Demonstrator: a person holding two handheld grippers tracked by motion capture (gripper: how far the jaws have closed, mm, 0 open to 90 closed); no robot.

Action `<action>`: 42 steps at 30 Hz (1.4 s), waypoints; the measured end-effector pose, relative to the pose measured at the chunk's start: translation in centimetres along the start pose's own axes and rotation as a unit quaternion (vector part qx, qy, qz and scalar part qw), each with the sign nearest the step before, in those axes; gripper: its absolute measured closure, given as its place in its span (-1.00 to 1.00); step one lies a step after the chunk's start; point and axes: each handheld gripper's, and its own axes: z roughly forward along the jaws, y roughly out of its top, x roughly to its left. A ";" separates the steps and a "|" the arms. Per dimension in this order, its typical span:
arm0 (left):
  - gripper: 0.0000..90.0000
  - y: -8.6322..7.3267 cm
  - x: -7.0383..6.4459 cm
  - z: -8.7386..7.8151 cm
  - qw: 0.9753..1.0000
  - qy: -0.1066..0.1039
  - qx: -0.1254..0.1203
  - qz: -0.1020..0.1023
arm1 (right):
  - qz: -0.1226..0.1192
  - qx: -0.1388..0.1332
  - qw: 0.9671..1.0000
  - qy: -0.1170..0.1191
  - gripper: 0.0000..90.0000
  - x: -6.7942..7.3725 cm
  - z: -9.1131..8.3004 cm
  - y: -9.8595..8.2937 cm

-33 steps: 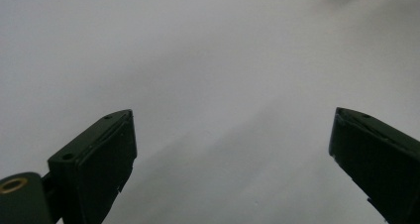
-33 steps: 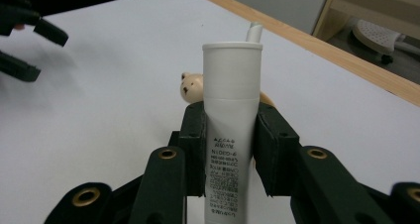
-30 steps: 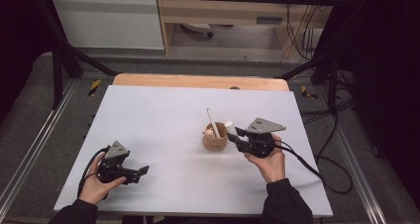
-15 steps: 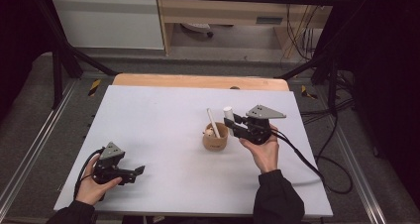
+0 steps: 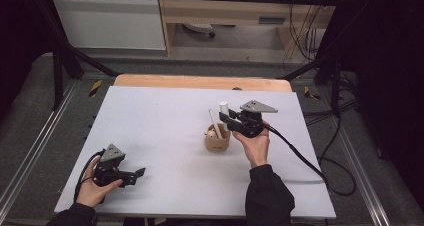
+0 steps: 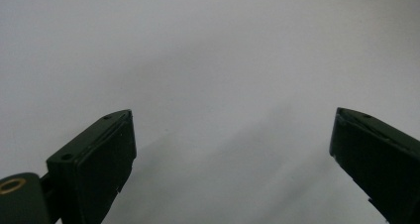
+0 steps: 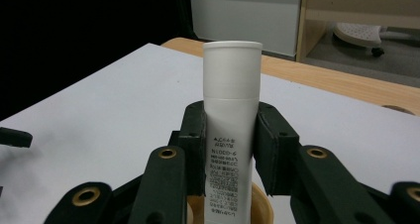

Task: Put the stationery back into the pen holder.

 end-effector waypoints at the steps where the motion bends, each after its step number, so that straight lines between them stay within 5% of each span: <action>1: -0.91 0.0 0.0 0.0 1.000 0.000 0.000 0.000 | 0.002 0.001 1.000 0.000 0.52 0.0 0.3 -0.1; 23: -0.91 -0.1 -0.1 0.1 1.000 -0.003 0.003 0.004 | 0.036 0.023 0.999 0.007 0.52 -0.7 2.5 -3.7; 42: -0.91 -0.1 -0.2 0.2 1.000 -0.005 0.007 0.007 | 0.025 0.027 0.999 0.009 0.50 -0.7 2.4 -5.3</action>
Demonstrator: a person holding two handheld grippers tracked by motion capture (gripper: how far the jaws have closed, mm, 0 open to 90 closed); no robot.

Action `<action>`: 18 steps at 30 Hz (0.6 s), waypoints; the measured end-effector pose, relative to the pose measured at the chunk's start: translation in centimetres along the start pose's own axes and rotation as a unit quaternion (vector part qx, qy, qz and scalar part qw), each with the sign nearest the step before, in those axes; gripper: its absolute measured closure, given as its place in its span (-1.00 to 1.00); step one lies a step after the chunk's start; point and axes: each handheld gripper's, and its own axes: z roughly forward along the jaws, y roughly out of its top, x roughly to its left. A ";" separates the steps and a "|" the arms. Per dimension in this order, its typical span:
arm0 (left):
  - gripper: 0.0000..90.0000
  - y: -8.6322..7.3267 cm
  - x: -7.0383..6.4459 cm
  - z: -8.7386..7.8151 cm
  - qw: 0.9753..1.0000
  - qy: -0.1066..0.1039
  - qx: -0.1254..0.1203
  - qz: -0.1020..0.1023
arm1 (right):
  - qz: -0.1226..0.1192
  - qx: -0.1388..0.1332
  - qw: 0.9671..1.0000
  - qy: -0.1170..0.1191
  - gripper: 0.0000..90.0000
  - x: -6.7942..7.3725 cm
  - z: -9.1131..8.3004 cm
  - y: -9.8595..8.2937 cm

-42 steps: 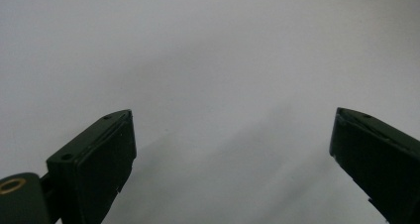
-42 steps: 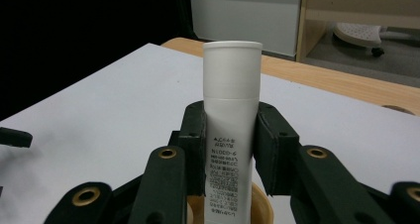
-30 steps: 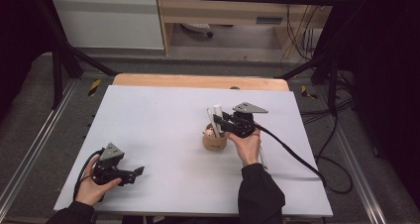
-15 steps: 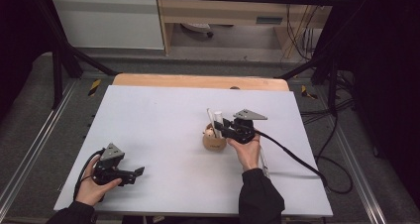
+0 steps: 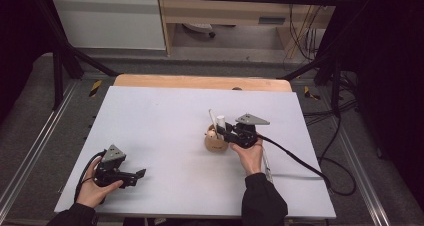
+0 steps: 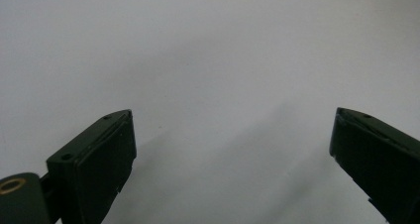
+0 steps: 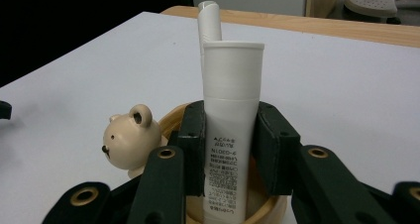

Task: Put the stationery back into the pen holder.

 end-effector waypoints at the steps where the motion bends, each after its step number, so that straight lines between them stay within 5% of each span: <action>1: -0.91 0.0 0.0 0.0 1.000 0.000 0.000 0.000 | -0.002 0.001 1.000 -0.001 0.49 0.0 0.0 0.0; 11: -0.91 0.0 0.0 0.0 1.000 -0.001 0.000 0.000 | -0.009 -0.004 1.000 -0.001 0.25 0.1 -1.1 0.6; 18: -0.91 0.0 -0.1 0.0 1.000 -0.003 0.000 0.000 | -0.025 0.016 1.000 -0.010 -0.17 0.0 -2.9 1.5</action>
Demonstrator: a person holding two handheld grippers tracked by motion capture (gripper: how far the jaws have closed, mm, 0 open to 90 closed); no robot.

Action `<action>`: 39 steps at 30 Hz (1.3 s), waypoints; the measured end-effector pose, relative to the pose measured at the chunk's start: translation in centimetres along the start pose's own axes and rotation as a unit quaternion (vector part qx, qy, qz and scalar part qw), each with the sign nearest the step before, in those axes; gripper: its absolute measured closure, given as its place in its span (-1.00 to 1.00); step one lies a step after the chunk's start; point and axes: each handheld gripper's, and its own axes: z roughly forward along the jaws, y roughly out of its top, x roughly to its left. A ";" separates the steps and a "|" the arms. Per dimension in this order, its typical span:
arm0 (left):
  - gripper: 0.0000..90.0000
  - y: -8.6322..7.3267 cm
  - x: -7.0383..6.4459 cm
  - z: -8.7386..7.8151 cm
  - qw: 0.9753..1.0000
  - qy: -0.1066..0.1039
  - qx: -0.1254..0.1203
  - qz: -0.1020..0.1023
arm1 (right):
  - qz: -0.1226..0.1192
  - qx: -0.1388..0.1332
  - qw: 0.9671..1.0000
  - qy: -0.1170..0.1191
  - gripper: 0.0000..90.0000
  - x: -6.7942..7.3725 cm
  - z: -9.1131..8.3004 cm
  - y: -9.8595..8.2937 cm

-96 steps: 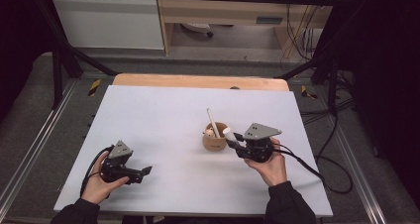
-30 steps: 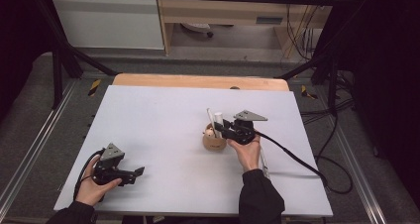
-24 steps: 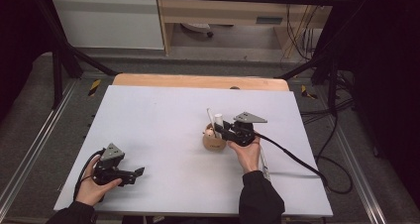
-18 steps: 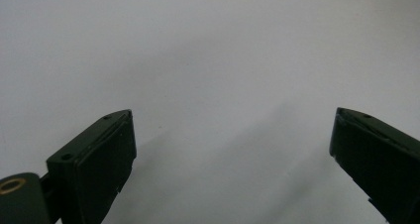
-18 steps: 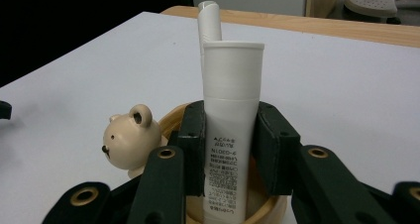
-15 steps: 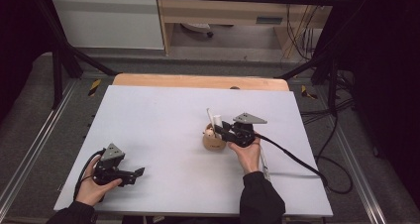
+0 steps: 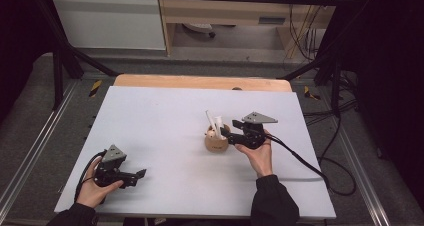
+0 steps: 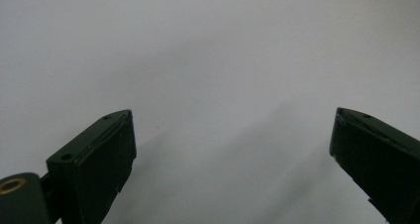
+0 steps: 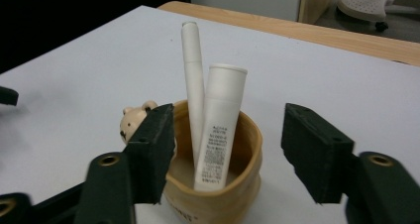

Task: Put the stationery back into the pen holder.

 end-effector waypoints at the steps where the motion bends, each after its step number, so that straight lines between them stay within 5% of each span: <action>1: -0.91 0.0 0.0 0.0 1.000 0.000 0.000 0.000 | -0.004 0.005 1.000 -0.002 -0.25 0.0 -0.3 0.1; 9: -0.91 0.0 0.0 0.0 1.000 -0.001 0.000 0.000 | -0.030 0.046 0.998 -0.010 -0.63 0.0 -2.1 0.2; 17: -0.91 0.0 0.0 0.0 1.000 0.000 0.000 0.000 | -0.022 0.086 0.996 -0.009 -0.86 -0.3 -2.7 -0.2; 30: -0.91 0.0 0.0 0.0 1.000 -0.001 -0.002 0.001 | -0.010 0.115 0.993 -0.024 -0.95 -1.5 -4.2 -2.0; 39: -0.91 0.1 -0.1 0.0 1.000 -0.001 -0.002 0.002 | 0.001 0.118 0.992 -0.035 -0.82 -2.6 -5.5 -3.5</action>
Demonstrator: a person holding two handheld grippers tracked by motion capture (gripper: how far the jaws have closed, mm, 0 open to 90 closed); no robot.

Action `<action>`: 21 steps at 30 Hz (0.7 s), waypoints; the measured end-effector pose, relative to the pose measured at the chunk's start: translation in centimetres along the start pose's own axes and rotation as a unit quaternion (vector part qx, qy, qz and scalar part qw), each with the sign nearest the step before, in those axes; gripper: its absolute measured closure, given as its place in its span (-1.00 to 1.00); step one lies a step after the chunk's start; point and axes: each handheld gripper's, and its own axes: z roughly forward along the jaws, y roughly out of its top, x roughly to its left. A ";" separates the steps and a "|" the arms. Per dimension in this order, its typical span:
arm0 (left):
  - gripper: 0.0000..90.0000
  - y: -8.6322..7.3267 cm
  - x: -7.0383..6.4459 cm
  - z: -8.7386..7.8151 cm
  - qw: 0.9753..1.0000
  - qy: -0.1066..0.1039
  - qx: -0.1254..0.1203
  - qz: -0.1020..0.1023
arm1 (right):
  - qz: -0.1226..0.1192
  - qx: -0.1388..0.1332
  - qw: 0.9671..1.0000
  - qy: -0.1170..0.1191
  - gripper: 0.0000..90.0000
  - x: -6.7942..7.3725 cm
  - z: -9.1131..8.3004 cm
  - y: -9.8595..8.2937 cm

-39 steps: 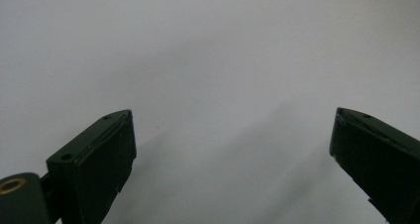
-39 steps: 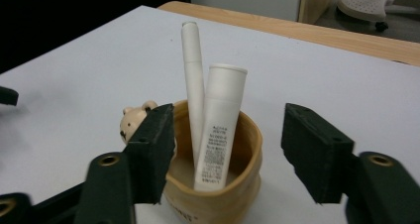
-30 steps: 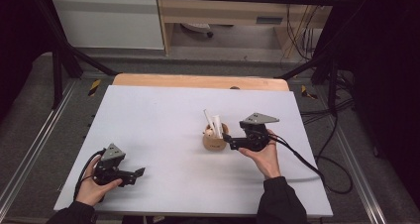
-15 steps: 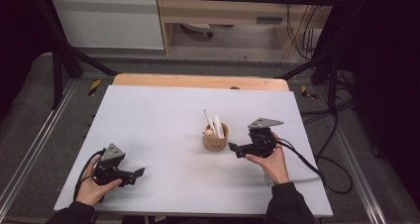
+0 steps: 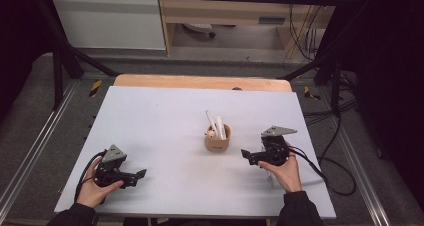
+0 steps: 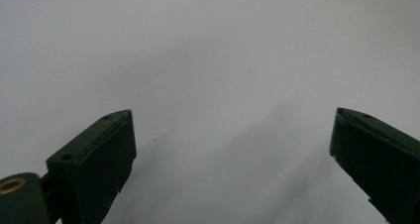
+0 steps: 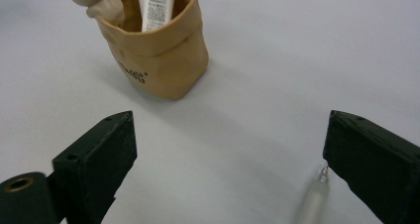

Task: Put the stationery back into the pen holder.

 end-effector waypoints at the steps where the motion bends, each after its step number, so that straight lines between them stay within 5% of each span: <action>1: -0.91 0.0 0.0 0.0 1.000 0.000 0.000 0.000 | 0.000 0.000 1.000 -0.001 -0.78 -0.1 -0.1 -0.2; 15: -0.91 0.0 0.1 -0.1 1.000 -0.002 -0.002 0.000 | 0.003 0.032 0.999 0.028 -0.21 -0.5 -0.8 -2.9; 21: -0.91 0.0 0.0 -0.1 1.000 -0.002 -0.002 -0.001 | 0.005 0.026 0.999 0.026 0.10 -0.5 -1.6 -4.1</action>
